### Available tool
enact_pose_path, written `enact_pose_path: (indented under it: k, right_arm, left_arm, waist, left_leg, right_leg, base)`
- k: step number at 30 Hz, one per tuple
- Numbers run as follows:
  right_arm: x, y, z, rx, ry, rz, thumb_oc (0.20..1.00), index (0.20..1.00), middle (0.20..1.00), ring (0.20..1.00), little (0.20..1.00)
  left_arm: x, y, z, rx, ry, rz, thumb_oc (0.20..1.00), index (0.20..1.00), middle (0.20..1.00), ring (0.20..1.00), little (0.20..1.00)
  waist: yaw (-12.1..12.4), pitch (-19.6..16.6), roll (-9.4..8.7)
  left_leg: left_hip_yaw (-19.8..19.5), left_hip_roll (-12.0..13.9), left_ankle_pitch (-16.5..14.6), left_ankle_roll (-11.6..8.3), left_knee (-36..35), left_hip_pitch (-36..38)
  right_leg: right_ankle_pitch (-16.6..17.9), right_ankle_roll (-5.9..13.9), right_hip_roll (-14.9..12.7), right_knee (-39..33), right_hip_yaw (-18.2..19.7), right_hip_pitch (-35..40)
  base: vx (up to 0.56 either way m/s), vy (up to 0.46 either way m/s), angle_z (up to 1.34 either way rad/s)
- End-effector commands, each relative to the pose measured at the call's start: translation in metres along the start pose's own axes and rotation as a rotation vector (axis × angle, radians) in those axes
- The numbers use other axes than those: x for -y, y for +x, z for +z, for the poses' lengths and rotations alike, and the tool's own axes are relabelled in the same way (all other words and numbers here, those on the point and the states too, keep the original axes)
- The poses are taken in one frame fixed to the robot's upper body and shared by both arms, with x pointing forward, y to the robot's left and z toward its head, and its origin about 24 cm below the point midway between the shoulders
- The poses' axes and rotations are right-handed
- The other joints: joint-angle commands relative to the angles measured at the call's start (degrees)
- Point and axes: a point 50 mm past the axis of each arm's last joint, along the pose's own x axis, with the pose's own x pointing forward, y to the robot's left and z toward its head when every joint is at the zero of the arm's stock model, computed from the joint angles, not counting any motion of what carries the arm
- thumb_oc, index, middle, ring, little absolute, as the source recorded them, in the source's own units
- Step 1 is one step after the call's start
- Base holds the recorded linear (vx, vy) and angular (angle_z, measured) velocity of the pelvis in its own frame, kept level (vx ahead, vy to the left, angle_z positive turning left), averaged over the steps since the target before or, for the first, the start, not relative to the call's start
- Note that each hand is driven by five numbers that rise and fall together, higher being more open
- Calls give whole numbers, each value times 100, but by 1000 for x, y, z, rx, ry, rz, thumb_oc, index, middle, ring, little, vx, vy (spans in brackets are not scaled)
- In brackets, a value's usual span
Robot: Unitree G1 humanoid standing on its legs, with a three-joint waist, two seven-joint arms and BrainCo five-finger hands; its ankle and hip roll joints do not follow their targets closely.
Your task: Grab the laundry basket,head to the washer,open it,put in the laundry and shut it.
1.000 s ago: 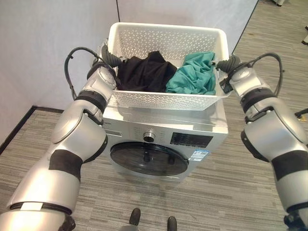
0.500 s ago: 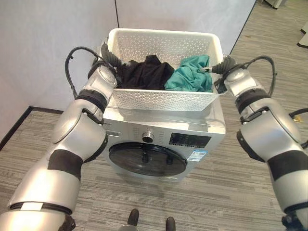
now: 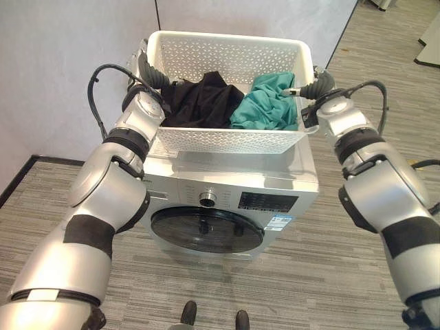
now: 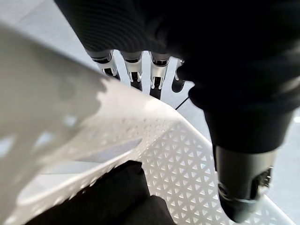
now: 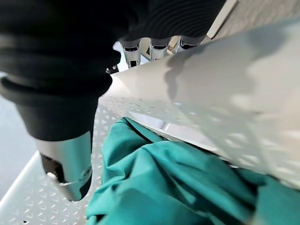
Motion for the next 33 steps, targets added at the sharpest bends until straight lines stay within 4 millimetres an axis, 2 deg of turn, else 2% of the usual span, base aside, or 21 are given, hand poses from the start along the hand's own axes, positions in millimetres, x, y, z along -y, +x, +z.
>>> enact_pose_path:
  k: [1, 3, 4, 5, 9, 17, 18, 20, 22, 26, 29, 33]
  right_arm:
    - [15, -5, 65, 220, 17, -29, 1000, 1000, 1000, 1000, 1000]
    - [15, -4, 60, 186, -6, -13, 1000, 1000, 1000, 1000, 1000]
    - [11, -3, 50, 137, -41, 9, 1000, 1000, 1000, 1000, 1000]
    - [11, -3, 50, 137, -41, 9, 1000, 1000, 1000, 1000, 1000]
    - [-1, -2, 29, 36, -133, 65, 1000, 1000, 1000, 1000, 1000]
    - [-7, -3, 33, 25, -181, 90, 1000, 1000, 1000, 1000, 1000]
    - [-4, -4, 41, 40, -178, 76, 1000, 1000, 1000, 1000, 1000]
    - [-2, -4, 44, 48, -177, 68, 1000, 1000, 1000, 1000, 1000]
    - [1, -4, 48, 57, -166, 56, 1000, 1000, 1000, 1000, 1000]
    - [6, -5, 56, 84, -135, 27, 1000, 1000, 1000, 1000, 1000]
    - [15, -5, 64, 119, -66, -8, 1000, 1000, 1000, 1000, 1000]
    - [25, -5, 67, 155, 25, -36, 1000, 1000, 1000, 1000, 1000]
  left_arm:
    - [-33, 8, 70, 201, -12, 34, 1000, 1000, 1000, 1000, 1000]
    - [-29, 9, 61, 171, 68, 3, 1000, 1000, 1000, 1000, 1000]
    - [-24, 8, 54, 143, 111, -25, 1000, 1000, 1000, 1000, 1000]
    - [-24, 8, 54, 143, 111, -25, 1000, 1000, 1000, 1000, 1000]
    - [-6, 4, 35, 58, 180, -109, 1000, 1000, 1000, 1000, 1000]
    - [4, 1, 33, 33, 190, -159, 1000, 1000, 1000, 1000, 1000]
    - [7, 0, 35, 29, 192, -165, 1000, 1000, 1000, 1000, 1000]
    - [7, 0, 34, 20, 196, -164, 1000, 1000, 1000, 1000, 1000]
    - [6, 0, 27, -8, 208, -155, 1000, 1000, 1000, 1000, 1000]
    - [-13, 6, 43, 34, 170, -67, 1000, 1000, 1000, 1000, 1000]
    - [-31, 10, 47, 62, 104, 6, 1000, 1000, 1000, 1000, 1000]
    - [-40, 12, 50, 103, 28, 47, 1000, 1000, 1000, 1000, 1000]
  waist:
    - [106, -69, 231]
    - [126, -89, 231]
    - [151, -94, 217]
    - [151, -94, 218]
    - [203, -47, 191]
    - [270, 146, 161]
    - [280, 295, 137]
    - [273, 338, 138]
    - [277, 393, 123]
    - [257, 412, 109]
    - [237, 343, 103]
    - [239, 252, 112]
  left_leg:
    - [26, 210, -559, 11, 19, 517]
    - [24, 210, -557, 12, 19, 525]
    - [12, 215, -554, 12, 19, 538]
    - [11, 215, -555, 12, 19, 538]
    - [-27, 245, -554, 17, 19, 560]
    - [-85, 292, -487, 8, 19, 371]
    - [-115, 291, -414, 6, 19, 206]
    - [-125, 291, -389, 6, 19, 148]
    - [-114, 282, -359, 7, 19, 63]
    - [-81, 272, -340, 5, 19, 16]
    - [-37, 260, -394, 14, 19, 98]
    - [-16, 253, -463, 19, 19, 229]
  right_leg:
    - [-320, 541, -415, 10, -2, 354]
    - [-321, 539, -410, 10, -17, 372]
    - [-331, 530, -410, 20, -34, 399]
    - [-331, 530, -410, 19, -35, 401]
    - [-350, 500, -382, 37, -63, 422]
    - [-333, 479, -342, 48, -102, 250]
    - [-294, 468, -328, 48, -118, 127]
    - [-274, 464, -327, 46, -118, 73]
    - [-242, 459, -312, 39, -114, -6]
    - [-214, 467, -312, 20, -88, -66]
    - [-238, 466, -331, 12, -60, 8]
    - [-279, 473, -347, 23, -61, 115]
  base:
    - [0, 0, 0]
    - [0, 0, 0]
    - [0, 0, 0]
    - [0, 0, 0]
    - [0, 0, 0]
    - [-34, -13, 0]
    - [-84, -16, 3]
    - [-86, -8, 3]
    - [-54, 0, 1]
    - [0, 0, 0]
    - [29, 6, -1]
    - [62, 13, -3]
